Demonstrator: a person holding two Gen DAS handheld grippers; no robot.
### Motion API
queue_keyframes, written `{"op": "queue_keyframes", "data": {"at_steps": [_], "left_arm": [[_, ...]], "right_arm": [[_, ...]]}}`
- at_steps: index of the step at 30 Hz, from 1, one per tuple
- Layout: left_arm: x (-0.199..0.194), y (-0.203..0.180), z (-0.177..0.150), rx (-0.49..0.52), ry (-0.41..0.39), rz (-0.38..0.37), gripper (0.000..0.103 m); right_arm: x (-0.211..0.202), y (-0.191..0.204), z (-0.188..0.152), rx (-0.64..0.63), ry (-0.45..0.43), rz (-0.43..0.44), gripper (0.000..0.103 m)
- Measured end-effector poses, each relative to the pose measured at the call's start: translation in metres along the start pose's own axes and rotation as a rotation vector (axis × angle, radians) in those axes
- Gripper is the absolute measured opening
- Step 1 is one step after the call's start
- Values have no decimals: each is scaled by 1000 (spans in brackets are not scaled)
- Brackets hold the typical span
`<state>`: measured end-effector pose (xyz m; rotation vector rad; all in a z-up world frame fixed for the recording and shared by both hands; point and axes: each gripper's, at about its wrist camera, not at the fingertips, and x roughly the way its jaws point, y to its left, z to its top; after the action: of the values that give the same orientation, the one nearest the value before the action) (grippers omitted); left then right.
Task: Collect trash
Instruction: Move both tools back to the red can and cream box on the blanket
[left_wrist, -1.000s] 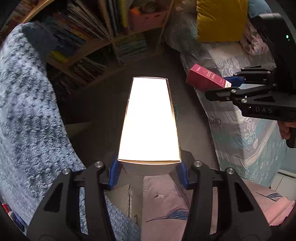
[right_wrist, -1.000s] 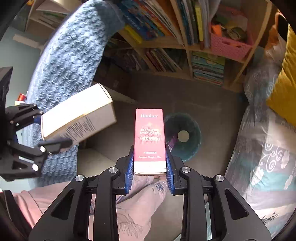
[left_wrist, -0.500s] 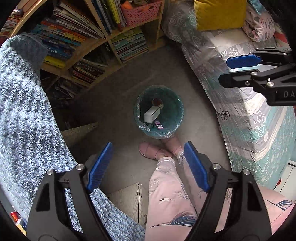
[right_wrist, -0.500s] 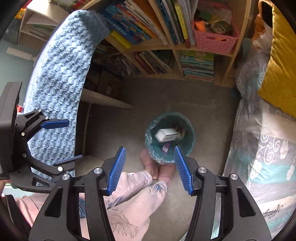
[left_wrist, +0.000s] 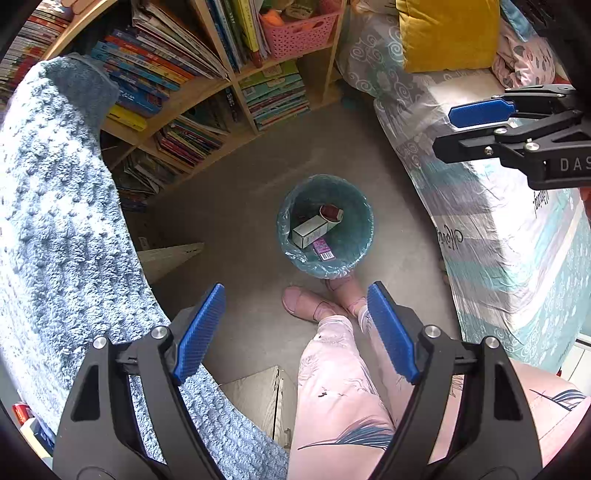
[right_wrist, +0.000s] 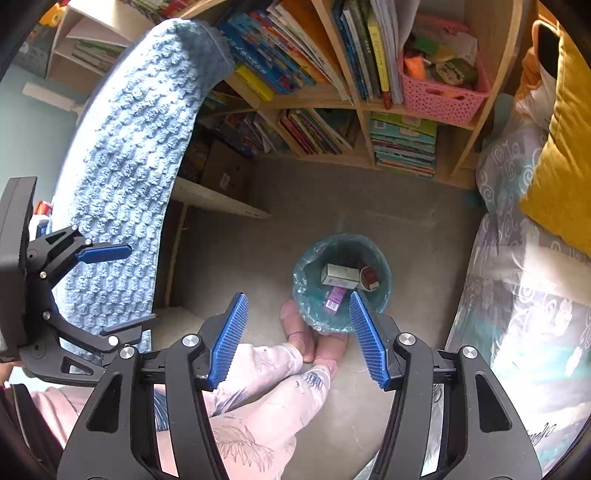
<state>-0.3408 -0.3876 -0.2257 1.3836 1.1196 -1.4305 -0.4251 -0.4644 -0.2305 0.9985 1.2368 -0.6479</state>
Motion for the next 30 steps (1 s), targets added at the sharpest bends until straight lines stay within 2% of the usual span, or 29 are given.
{"op": "queue_keyframes", "data": {"at_steps": [8,16,18,20,24,30], "left_arm": [[-14,3,-6,-22,-43,23,82],[-30,16,-14,-66,-91,43,83],[-35,21,-17,-80,-104,49,86],[-40,25,-21,-89,-122,63,88],[-54,35,-33,-108,-161,119,88],[-81,63,-54,-218,-228,187,92]], "right_arm": [[-5,9,6,-30,-12,1,61],[-9,26,15,-82,-20,8,64],[-9,31,18,-96,-21,11,64],[-10,37,22,-115,-23,16,65],[-14,52,31,-156,-39,38,74],[-23,96,54,-266,-69,76,75]]}}
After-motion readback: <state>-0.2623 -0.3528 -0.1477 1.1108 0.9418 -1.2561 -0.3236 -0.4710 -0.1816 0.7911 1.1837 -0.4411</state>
